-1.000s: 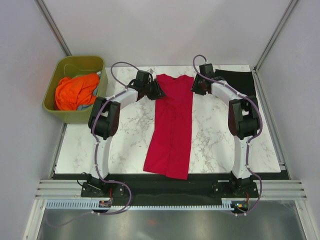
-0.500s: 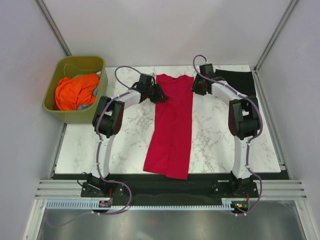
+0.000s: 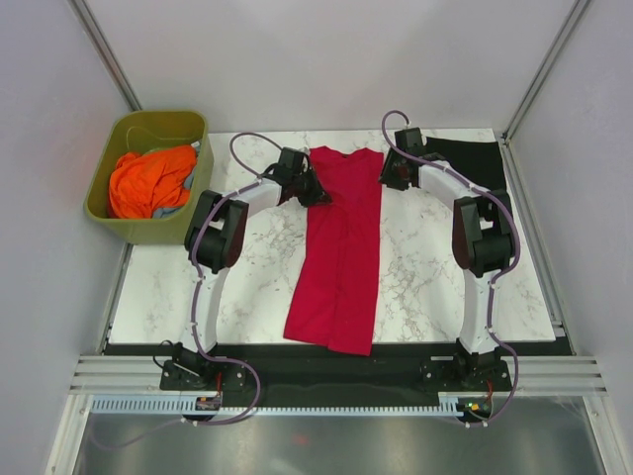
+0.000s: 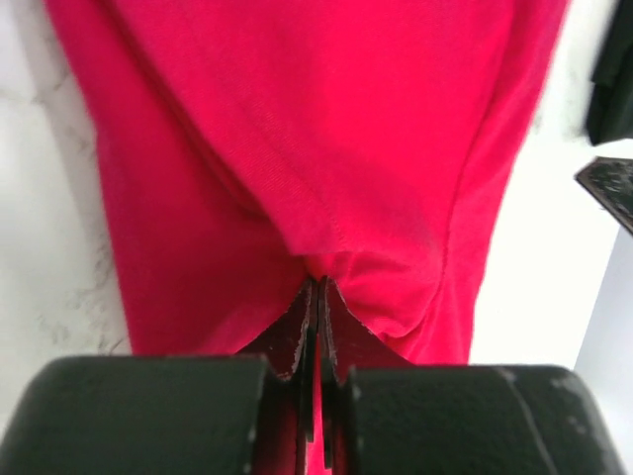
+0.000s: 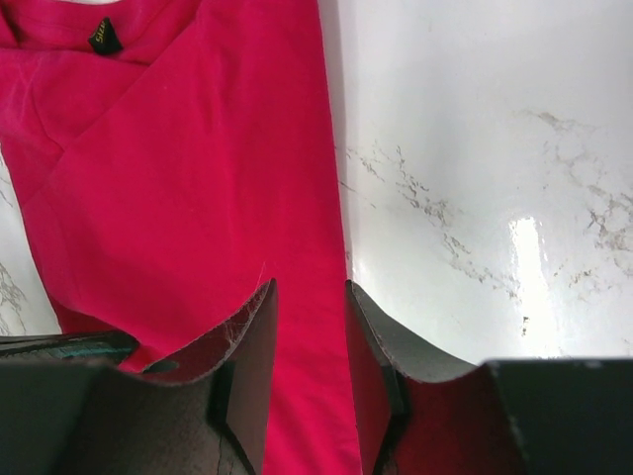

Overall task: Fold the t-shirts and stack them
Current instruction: Fold the tshirt

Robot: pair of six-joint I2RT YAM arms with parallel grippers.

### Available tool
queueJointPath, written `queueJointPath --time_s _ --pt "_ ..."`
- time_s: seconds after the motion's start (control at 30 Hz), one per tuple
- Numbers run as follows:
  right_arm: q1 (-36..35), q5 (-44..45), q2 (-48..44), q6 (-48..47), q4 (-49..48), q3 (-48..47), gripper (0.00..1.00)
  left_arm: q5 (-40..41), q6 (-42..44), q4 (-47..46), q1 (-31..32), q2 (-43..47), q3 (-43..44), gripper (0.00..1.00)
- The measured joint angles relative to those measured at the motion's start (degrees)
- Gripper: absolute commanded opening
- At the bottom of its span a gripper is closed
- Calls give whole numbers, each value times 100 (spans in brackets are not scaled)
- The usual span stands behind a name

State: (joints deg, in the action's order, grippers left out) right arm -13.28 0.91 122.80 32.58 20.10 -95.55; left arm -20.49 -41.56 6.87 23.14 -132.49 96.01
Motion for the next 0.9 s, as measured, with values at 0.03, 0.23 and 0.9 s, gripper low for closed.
queueJointPath --time_s 0.03,0.23,0.9 --pt "0 0 -13 2 -2 17 41 74 0 85 11 17 2 2" --pt "0 -4 -48 2 0 50 41 520 2 586 133 295 2 2" --pt "0 -13 -98 -31 -2 144 42 1388 46 1281 234 566 -79 35"
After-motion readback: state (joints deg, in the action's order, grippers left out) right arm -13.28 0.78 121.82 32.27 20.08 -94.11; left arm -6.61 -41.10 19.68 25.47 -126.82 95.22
